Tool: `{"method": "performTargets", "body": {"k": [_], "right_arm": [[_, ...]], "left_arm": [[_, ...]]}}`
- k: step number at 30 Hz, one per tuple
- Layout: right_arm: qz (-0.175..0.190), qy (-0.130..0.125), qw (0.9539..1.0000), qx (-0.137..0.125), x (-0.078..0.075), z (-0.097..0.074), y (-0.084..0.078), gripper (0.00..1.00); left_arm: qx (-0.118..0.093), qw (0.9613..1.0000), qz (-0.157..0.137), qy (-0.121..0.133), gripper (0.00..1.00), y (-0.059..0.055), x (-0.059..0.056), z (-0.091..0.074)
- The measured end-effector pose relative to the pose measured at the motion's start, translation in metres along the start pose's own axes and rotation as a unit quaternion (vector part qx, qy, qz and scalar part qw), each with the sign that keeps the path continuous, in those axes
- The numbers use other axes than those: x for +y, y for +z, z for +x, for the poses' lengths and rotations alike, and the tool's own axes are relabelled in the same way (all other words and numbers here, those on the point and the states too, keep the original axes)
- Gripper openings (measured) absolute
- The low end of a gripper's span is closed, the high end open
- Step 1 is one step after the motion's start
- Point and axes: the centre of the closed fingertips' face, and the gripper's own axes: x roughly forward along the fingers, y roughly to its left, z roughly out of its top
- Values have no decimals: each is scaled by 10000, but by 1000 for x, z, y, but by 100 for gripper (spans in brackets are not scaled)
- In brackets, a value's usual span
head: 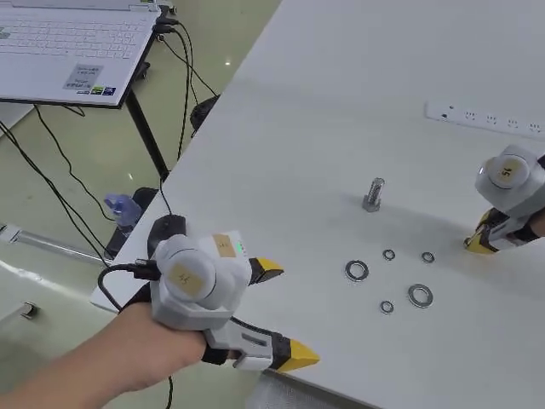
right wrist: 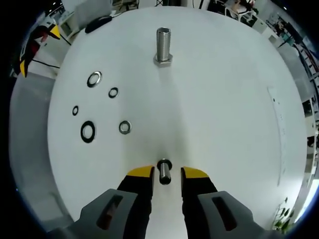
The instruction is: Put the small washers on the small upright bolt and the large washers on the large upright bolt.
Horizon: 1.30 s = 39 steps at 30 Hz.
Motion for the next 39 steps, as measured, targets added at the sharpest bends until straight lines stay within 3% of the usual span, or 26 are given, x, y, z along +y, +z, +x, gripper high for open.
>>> {"method": "performTargets", "body": {"k": [7,15,27,39], "right_arm": [[-60,-36,9999,-96,-3,-16,3,24],[-86,-65,9996,-273,-3,-33,18,24],[-383,-17,9989,-269,9,-35,38,24],[-664,20,9972,-347,26,-33,53,26]], "left_arm": [[-17,10000,72,-16,71,6,-3,1],[-32,9999,116,-12,71,10,-5,-2],[-109,9998,153,32,70,12,-10,-9],[-122,9998,183,22,70,8,-14,-14]]}}
